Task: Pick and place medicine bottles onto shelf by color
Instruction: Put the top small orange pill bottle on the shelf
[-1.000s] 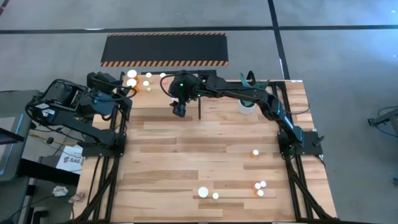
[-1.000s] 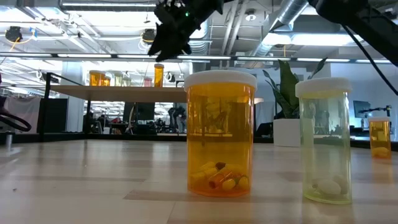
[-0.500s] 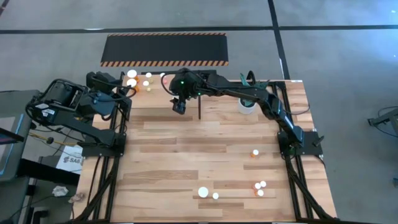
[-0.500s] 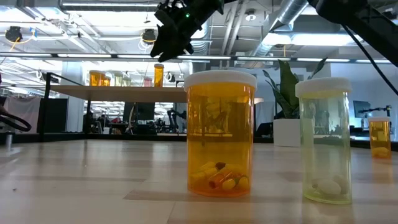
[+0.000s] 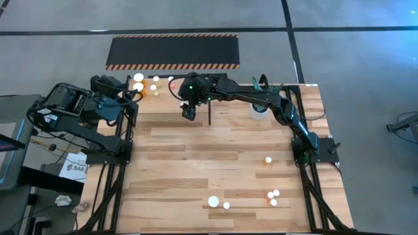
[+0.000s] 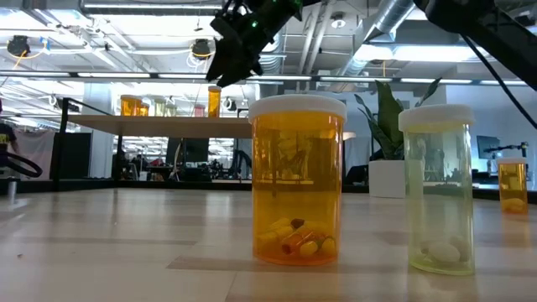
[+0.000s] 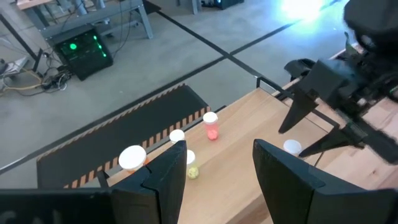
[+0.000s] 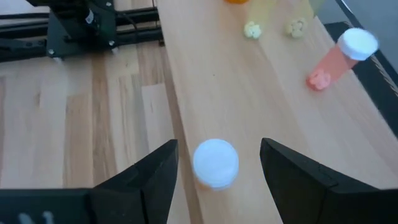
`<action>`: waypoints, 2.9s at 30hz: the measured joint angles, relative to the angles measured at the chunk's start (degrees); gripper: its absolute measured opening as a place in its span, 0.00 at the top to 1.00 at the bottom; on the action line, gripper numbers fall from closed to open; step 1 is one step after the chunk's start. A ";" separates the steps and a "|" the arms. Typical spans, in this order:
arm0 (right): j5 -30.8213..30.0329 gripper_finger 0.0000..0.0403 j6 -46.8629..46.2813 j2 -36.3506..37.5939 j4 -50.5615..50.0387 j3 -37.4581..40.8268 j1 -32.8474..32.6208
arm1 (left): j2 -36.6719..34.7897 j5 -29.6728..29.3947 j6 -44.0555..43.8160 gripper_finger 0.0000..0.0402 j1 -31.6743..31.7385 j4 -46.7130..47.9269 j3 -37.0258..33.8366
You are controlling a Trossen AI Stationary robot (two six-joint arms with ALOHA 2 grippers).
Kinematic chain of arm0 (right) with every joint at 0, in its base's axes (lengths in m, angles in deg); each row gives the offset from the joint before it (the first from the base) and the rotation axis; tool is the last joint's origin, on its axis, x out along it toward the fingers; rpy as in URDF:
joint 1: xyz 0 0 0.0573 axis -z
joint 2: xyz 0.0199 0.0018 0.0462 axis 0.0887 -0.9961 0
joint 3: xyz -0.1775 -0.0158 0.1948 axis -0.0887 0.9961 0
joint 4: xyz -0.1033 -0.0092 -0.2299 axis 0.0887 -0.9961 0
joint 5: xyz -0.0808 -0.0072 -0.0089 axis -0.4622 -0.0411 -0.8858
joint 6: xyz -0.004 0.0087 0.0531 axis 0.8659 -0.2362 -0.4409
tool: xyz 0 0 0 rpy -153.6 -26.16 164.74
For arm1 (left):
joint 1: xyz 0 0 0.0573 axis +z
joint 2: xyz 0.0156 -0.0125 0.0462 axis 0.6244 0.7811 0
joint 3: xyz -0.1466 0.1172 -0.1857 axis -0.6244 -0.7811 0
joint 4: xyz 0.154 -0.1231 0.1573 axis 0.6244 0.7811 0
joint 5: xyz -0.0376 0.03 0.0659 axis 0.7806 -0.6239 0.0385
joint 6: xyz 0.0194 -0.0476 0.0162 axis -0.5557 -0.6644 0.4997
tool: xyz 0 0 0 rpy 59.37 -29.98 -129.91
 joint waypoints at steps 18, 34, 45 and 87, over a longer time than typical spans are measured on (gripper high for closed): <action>-0.01 0.38 -0.14 -0.25 -0.72 0.04 0.16 | 0.02 0.00 -0.28 0.57 0.00 0.00 0.00; -0.12 0.44 -1.06 -0.25 -0.83 0.04 0.12 | 0.01 0.30 -1.15 0.57 0.00 0.00 0.00; -0.12 0.45 -1.50 -0.25 -2.07 0.04 0.10 | 0.11 0.95 -1.29 0.57 0.00 0.00 0.00; -0.01 0.65 -2.60 -0.25 -2.01 0.04 0.01 | 0.11 0.98 -1.29 0.57 -0.01 0.00 0.00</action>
